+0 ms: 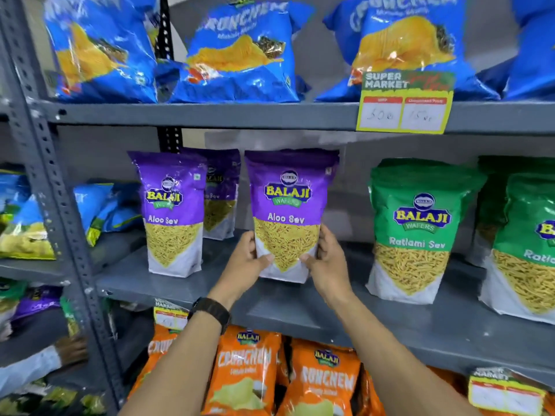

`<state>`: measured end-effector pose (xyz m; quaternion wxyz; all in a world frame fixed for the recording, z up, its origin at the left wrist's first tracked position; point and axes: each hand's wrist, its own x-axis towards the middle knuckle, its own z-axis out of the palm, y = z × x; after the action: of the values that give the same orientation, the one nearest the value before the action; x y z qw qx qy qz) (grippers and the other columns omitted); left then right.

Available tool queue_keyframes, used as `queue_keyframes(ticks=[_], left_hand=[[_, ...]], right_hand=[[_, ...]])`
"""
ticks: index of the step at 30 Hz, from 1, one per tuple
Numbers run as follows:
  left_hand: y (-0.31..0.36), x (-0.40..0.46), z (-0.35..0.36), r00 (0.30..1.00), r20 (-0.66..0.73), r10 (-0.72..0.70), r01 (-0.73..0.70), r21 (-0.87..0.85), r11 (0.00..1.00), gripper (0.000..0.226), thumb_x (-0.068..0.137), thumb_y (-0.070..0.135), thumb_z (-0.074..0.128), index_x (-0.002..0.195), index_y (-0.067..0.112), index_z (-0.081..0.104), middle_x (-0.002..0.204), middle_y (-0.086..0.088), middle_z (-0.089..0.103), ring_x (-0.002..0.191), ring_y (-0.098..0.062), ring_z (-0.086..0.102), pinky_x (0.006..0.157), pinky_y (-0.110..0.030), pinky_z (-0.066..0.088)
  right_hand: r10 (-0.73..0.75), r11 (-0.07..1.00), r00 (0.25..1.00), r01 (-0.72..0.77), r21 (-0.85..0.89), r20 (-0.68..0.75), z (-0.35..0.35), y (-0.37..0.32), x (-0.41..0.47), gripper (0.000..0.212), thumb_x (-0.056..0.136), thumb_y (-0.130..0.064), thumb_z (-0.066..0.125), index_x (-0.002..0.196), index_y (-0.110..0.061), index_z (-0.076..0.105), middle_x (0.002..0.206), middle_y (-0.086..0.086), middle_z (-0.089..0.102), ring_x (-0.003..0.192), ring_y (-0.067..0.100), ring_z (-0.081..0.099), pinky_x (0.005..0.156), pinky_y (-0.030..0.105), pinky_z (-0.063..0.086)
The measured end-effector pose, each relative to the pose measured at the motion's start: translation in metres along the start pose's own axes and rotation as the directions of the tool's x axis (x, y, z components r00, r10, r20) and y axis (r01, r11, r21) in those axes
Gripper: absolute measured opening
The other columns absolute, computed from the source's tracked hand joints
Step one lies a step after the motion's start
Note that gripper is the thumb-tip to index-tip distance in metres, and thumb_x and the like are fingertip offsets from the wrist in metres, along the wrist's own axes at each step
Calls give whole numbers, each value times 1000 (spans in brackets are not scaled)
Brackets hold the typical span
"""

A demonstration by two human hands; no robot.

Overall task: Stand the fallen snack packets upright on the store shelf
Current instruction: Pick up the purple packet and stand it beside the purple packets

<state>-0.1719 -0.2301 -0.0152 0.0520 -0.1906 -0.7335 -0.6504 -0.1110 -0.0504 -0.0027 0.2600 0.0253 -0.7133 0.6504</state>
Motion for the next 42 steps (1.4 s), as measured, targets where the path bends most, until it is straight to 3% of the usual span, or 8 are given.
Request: queue_keyframes(ticks=[4,6,8,11,14,19,26,42], left_hand=[[-22,4,-5,1000,28,-9,9,16,1000,49,93,-13,66,122,24,53,123,0,71,115,-16,70,102,-35,55],[-26,2,-10,999,46,-16,15,20,1000,49,94,-10,67,129,20,51,124,1,71,106,-2,72,94,-22,56],[-29,0,-15,997,70,-20,17,55,998,46,97,2,69,135,22,51,129,1,72,111,-4,72,94,-19,54],[-34,-7,-19,999,42,-8,1,151,989,39,98,23,70,133,35,58,124,13,77,113,-2,72,96,-18,52],[-34,-12,-19,1000,-12,18,-16,166,986,36,98,25,70,122,49,61,111,26,77,103,10,71,90,-10,52],[-41,-6,-26,993,-114,-17,24,67,997,27,94,19,66,117,31,70,114,6,80,114,-19,73,99,-36,56],[-46,-2,-32,974,-213,-75,58,-83,995,38,94,1,71,128,16,68,119,-3,80,115,-21,74,90,-24,58],[-37,-8,-32,933,-344,-106,64,-133,989,39,86,4,67,119,22,72,113,-2,80,111,-21,73,98,-38,57]], right_hand=[[22,998,1000,-22,-52,7,7,26,-4,84,82,22,63,146,-32,51,139,-7,68,133,13,62,115,44,49],[23,994,1000,-22,-105,9,7,34,-6,87,84,15,67,153,-31,44,145,-10,64,136,11,60,115,44,50],[46,982,999,-47,-183,-11,7,33,-10,82,83,4,74,149,-35,46,142,-11,66,131,12,63,110,41,53],[81,953,996,-90,-289,-41,10,32,-14,58,83,-9,78,127,-38,54,129,-7,71,121,17,67,100,39,56],[68,925,997,-80,-372,-45,13,33,-14,50,87,-18,77,129,-32,56,127,-6,71,117,17,68,97,42,57],[56,884,998,-33,-467,35,27,31,-11,48,88,-25,78,130,-30,54,126,-9,72,111,14,70,86,31,55],[16,830,994,45,-555,105,40,30,-14,54,93,-30,73,140,-30,46,135,-4,67,117,17,68,94,37,57],[19,828,990,61,-558,137,32,26,-22,69,91,-38,75,148,-37,37,142,-5,64,121,18,68,98,42,58]])
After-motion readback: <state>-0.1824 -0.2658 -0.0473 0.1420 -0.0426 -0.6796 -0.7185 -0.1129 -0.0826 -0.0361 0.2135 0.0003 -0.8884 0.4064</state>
